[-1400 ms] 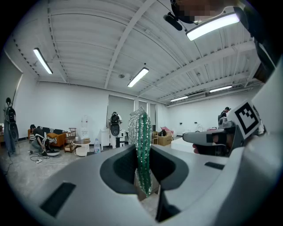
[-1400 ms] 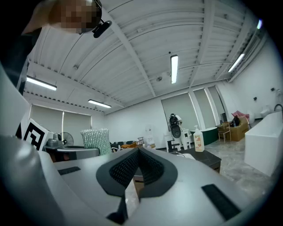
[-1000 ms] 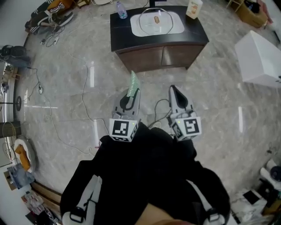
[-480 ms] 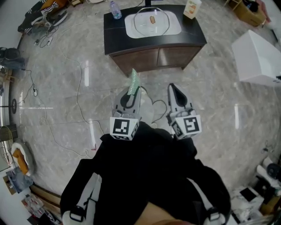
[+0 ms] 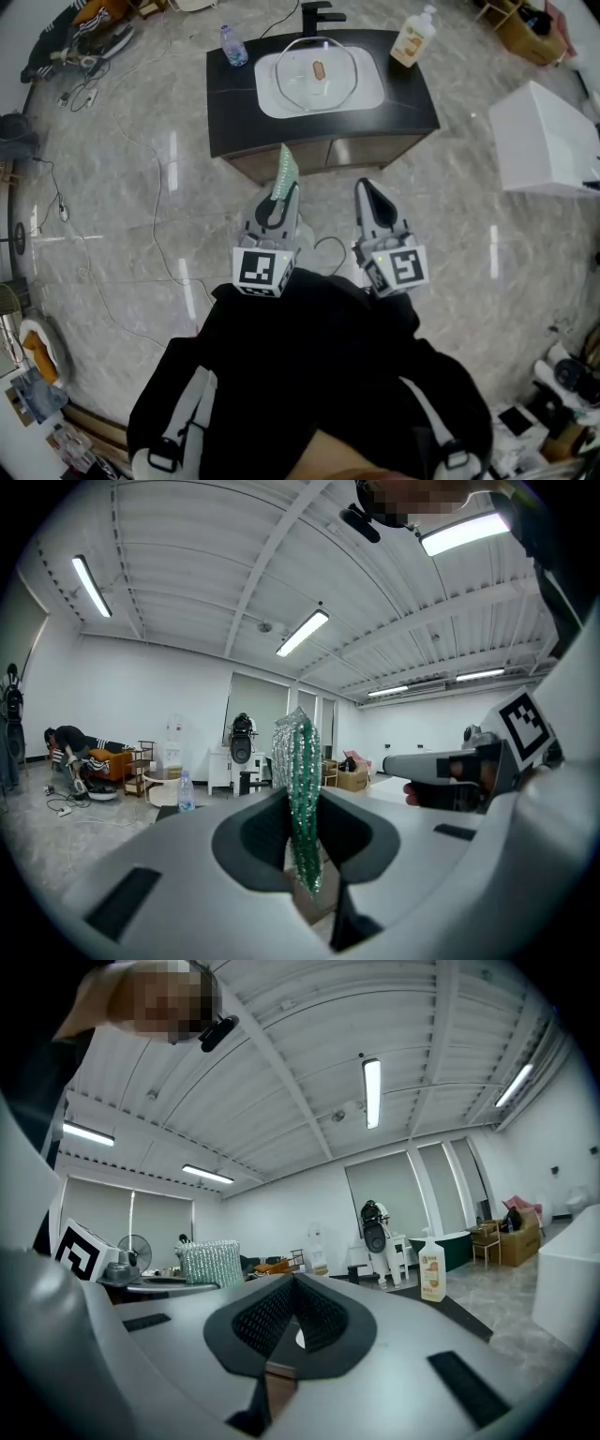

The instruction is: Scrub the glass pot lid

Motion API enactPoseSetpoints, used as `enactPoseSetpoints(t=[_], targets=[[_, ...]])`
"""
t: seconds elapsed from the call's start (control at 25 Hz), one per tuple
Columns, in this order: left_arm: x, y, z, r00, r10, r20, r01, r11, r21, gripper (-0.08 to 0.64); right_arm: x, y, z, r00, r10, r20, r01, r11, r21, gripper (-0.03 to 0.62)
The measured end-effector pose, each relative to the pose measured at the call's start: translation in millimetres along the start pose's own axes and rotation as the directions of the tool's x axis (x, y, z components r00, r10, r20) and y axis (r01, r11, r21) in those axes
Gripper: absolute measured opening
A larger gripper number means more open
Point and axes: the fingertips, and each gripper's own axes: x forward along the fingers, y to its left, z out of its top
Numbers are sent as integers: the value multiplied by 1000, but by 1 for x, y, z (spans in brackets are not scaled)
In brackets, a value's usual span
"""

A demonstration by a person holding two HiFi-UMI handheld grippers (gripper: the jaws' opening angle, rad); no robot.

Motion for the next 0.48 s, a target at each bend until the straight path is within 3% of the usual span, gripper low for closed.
enactPoseSetpoints(t=[0.48], targets=[[130,89,27,1000,-27,-7,27,1000,-15,55,142,-67,21,999,-37,-19,37,999,-13,0]])
